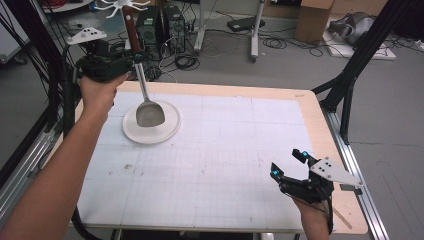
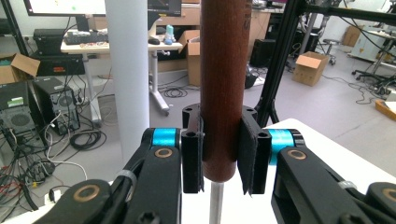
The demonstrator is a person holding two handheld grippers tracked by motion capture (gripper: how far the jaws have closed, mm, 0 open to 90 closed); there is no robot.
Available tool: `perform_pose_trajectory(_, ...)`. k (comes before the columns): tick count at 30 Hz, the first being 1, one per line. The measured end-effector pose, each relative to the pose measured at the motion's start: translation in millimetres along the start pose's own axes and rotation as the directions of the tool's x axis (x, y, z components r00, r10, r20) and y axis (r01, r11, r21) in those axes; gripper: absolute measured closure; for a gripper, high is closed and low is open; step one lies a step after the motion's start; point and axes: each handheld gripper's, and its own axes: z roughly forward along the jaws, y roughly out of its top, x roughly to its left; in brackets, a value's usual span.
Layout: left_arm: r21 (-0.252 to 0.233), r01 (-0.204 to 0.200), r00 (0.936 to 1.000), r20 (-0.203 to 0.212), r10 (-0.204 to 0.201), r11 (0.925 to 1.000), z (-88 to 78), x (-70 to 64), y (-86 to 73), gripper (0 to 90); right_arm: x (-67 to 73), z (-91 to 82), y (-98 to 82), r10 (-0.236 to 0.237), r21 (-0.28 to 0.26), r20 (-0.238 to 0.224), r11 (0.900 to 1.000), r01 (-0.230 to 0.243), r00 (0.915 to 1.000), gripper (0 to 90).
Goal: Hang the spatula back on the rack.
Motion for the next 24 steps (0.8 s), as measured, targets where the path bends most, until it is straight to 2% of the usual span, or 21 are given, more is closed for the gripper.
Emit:
perform_pose_trajectory(2, -0.011, -0.011, 0.9999, 0.01, 0.011, 0.9999, -0.8, -0.2, -2.3, 73.0, -0.3, -0.2, -0.5, 0.0, 0.0, -0.003, 1.0, 0.0, 1.0, 15.4)
perform_pose_trajectory(3, -0.032, -0.027, 0.9996, 0.012, 0.027, 0.9991, -4.7, 0.8, -4.5, 72.2, -0.7, -0.6, -1.0, 0.002, 0.001, 0.0, 1.0, -0.002, 1.0, 15.4)
perform_pose_trajectory(4, -0.032, -0.027, 0.9996, 0.012, 0.027, 0.9991, -4.7, 0.8, -4.5, 69.1, -0.7, -0.6, -1.0, 0.002, 0.001, 0.0, 1.0, -0.002, 1.0, 15.4)
perform_pose_trajectory(5, -0.07, -0.022, 0.9997, 0.01, 0.023, 0.9973, -11.1, 0.3, -7.7, 62.6, -1.3, -1.3, -2.1, 0.005, 0.005, 0.003, 1.0, -0.005, 1.0, 15.4)
perform_pose_trajectory(6, -0.07, -0.022, 0.9997, 0.01, 0.023, 0.9973, -11.1, 0.3, -7.7, 57.7, -1.6, -1.5, -2.8, 0.006, 0.004, 0.004, 1.0, -0.006, 1.0, 15.4)
perform_pose_trajectory(7, -0.09, -0.065, 0.9979, -0.006, 0.065, 0.9938, -18.6, -1.7, -12.1, 54.3, -2.0, -1.9, -3.5, 0.007, 0.007, 0.007, 1.0, -0.007, 1.0, 15.4)
perform_pose_trajectory(8, -0.09, -0.065, 0.9979, -0.006, 0.065, 0.9938, -18.6, -1.7, -12.1, 50.6, -2.0, -1.9, -3.5, 0.007, 0.007, 0.007, 1.0, -0.007, 1.0, 15.4)
perform_pose_trajectory(9, -0.101, -0.066, 0.9978, 0.001, 0.067, 0.9927, -22.4, -2.2, -14.7, 50.6, -2.5, -2.3, -4.3, 0.009, 0.009, 0.009, 1.0, -0.009, 0.9999, 15.4)
perform_pose_trajectory(11, -0.123, -0.068, 0.9971, 0.025, 0.072, 0.9901, -30.1, -3.1, -20.9, 42.7, -4.1, -3.1, -7.2, 0.011, 0.019, 0.022, 1.0, -0.011, 0.9997, 15.4)
perform_pose_trajectory(13, -0.125, -0.064, 0.9949, 0.069, 0.073, 0.9901, -37.0, -4.4, -28.7, 40.3, -4.5, -3.1, -8.4, 0.007, 0.026, 0.027, 1.0, -0.008, 0.9996, 15.4)
perform_pose_trajectory(16, -0.136, -0.056, 0.9894, 0.126, 0.073, 0.9892, -46.3, -7.8, -45.7, 33.4, -5.4, -2.2, -13.2, -0.006, 0.058, 0.048, 0.998, 0.003, 0.9988, 15.4)
perform_pose_trajectory(17, -0.137, -0.037, 0.9858, 0.157, 0.058, 0.9899, -51.1, -9.2, -59.0, 28.8, -6.3, -1.2, -16.8, -0.009, 0.078, 0.056, 0.997, 0.005, 0.9984, 15.4)
perform_pose_trajectory(18, -0.137, -0.037, 0.9858, 0.157, 0.058, 0.9899, -51.1, -9.2, -59.0, 25.8, -6.3, -1.2, -16.8, -0.009, 0.078, 0.056, 0.997, 0.005, 0.9984, 15.4)
perform_pose_trajectory(19, -0.131, -0.034, 0.9842, 0.168, 0.056, 0.9908, -53.6, -10.1, -65.9, 23.8, -7.5, -0.2, -20.4, -0.007, 0.091, 0.061, 0.996, 0.002, 0.9981, 15.4)
perform_pose_trajectory(20, -0.13, -0.032, 0.984, 0.17, 0.054, 0.991, -59.2, -12.6, -80.6, 21.7, -8.4, 0.1, -22.1, -0.007, 0.098, 0.062, 0.995, 0.001, 0.998, 15.4)
perform_pose_trajectory(21, -0.13, -0.032, 0.984, 0.17, 0.054, 0.991, -59.2, -12.6, -80.6, 19.4, -8.4, 0.1, -22.1, -0.007, 0.098, 0.062, 0.995, 0.001, 0.998, 15.4)
perform_pose_trajectory(22, -0.132, -0.021, 0.9834, 0.176, 0.045, 0.991, -62.0, -13.6, -88.2, 17.3, -9.8, 0.6, -25.4, -0.007, 0.11, 0.067, 0.994, -0.001, 0.9977, 15.4)
perform_pose_trajectory(24, -0.138, -0.025, 0.9832, 0.176, 0.05, 0.9901, -68.1, -15.3, -102.9, 16.7, -10.7, 0.6, -27.0, -0.007, 0.113, 0.068, 0.994, -0.001, 0.9976, 15.4)
